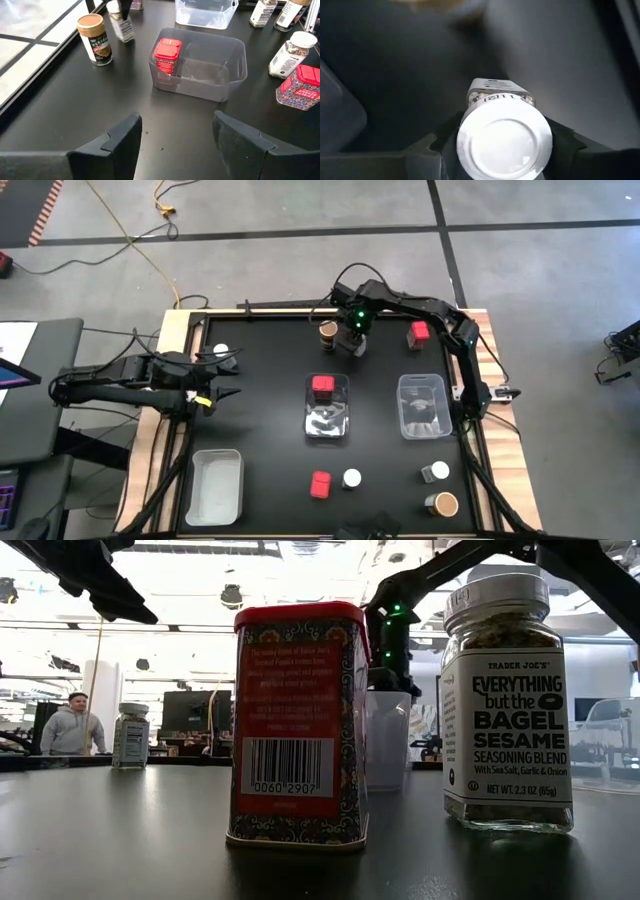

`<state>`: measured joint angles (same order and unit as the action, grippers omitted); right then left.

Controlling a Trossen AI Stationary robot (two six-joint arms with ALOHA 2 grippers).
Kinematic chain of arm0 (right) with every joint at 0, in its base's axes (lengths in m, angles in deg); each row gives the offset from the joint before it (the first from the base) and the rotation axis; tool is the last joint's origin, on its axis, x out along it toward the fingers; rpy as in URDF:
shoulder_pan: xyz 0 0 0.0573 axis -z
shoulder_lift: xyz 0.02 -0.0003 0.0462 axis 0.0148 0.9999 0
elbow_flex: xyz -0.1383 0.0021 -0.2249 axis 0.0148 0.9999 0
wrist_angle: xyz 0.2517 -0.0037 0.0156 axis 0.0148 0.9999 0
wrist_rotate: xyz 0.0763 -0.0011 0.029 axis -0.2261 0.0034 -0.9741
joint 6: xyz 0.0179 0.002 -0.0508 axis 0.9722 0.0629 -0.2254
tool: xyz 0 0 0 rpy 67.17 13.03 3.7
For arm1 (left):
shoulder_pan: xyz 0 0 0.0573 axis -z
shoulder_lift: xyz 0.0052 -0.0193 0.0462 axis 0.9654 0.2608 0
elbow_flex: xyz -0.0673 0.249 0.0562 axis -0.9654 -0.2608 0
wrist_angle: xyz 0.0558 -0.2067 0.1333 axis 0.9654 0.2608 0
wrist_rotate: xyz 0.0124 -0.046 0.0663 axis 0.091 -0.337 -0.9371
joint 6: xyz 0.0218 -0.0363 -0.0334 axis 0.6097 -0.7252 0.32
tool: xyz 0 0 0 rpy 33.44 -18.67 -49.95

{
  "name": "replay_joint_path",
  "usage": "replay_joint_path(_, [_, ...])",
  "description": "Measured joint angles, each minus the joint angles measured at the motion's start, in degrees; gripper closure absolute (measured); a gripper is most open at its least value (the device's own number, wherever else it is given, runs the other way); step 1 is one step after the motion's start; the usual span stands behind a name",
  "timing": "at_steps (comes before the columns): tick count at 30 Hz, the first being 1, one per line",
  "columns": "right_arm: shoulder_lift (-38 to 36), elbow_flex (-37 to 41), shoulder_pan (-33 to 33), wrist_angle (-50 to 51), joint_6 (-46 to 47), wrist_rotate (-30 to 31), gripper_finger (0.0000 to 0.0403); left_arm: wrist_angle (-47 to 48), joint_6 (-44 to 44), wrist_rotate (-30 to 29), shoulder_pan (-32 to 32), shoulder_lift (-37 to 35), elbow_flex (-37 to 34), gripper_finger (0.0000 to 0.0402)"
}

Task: Sort spices by type
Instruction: Put the white seasoning bottle into the transparent bin

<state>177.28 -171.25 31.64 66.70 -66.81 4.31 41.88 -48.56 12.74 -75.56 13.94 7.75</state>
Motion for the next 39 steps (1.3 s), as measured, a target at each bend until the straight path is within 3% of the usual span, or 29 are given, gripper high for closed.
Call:
replay_joint_path(8, [-12.8,-0.1,-5.4,6.9,2.2,0.1,0.0180,0.0,-1.6,0.0,0.0,0.0,0.0,0.0171])
replay_joint_path(20, [-33.8,0.7,-23.2,20.4,11.1,5.4,0.0180,0.1,-1.3,0.2,0.0,0.0,0.0,0.0171])
replay_joint_path(30, [-53.7,22.8,-34.5,20.2,17.2,8.2,0.0180,0.2,-3.2,1.2,0.0,0.0,0.0,0.0171])
replay_joint_path(36, [-61.8,37.2,-35.9,15.9,15.0,8.2,0.0180,0.5,0.5,1.3,0.0,0.0,0.0,0.0171])
replay_joint_path(39, [-64.3,43.2,-35.4,9.1,12.1,8.2,0.0180,0.4,2.9,1.3,0.0,0.0,0.0,0.0171])
